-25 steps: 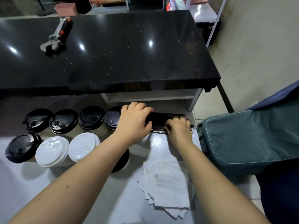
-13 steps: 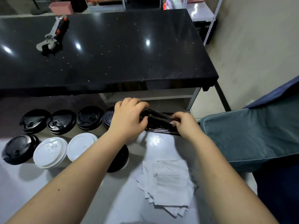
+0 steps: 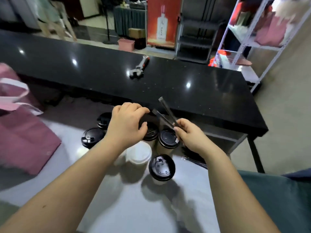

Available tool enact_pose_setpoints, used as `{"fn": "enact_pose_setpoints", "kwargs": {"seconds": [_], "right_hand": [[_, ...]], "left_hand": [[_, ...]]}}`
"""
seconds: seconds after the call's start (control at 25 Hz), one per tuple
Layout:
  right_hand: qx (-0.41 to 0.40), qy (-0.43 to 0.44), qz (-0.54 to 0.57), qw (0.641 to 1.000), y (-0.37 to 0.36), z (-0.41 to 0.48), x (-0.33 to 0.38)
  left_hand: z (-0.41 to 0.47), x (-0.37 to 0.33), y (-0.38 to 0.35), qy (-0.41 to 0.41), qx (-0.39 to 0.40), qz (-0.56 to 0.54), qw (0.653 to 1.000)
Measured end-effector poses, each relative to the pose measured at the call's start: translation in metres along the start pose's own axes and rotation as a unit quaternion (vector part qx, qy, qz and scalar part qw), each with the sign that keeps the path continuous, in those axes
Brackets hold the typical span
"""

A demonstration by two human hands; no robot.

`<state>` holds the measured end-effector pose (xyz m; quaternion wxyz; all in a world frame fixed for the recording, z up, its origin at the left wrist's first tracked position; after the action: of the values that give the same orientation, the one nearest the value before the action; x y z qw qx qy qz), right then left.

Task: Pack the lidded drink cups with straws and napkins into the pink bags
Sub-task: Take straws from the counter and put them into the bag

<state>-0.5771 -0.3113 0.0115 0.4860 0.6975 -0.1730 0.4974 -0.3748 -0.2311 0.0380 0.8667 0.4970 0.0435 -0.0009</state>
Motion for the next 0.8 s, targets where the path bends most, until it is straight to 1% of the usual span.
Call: {"fn": "enact_pose_setpoints", "kwargs": {"seconds": [0.2,0.36,0.44,0.56,0.72,0.8], "right_hand": [[0.064,0.064,-0.043,0.995,-0.097,0.021,0.097],[0.053,0.099,-0.116,0.987,-0.183,0.016,0.17],[0.045,0.119,-0.116,0.985,-0.233,0.013,0.208],[0.027,0.136,-0.096,0.986,-0.304,0.018,0.262],[0.03,0.15,-0.104,0.983,-0.373,0.033,0.317],[0.032,0.149,-0.104,0.983,-0.397,0.043,0.338]], "left_hand": [[-0.042,0.102,0.073,0.057,-0.05,0.04,0.996],[-0.092,0.195,0.124,0.09,-0.083,0.055,0.991],[-0.12,0.25,0.145,0.099,-0.088,0.059,0.989],[-0.151,0.324,0.165,0.109,-0.052,0.055,0.991],[-0.172,0.39,0.171,0.102,0.04,0.069,0.992],[-0.176,0.418,0.169,0.102,0.064,0.067,0.99]]}}
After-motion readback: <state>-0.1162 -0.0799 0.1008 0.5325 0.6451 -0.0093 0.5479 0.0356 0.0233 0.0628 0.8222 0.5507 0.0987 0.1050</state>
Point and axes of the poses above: each hand's wrist, its own z-axis towards the middle knuckle, its own y-axis out of the back of the hand, x = y × z, the point moved 2 cm from there along z, towards the middle knuckle, and after that the axes turned 6 degrees about z, right-handed, at the moved point
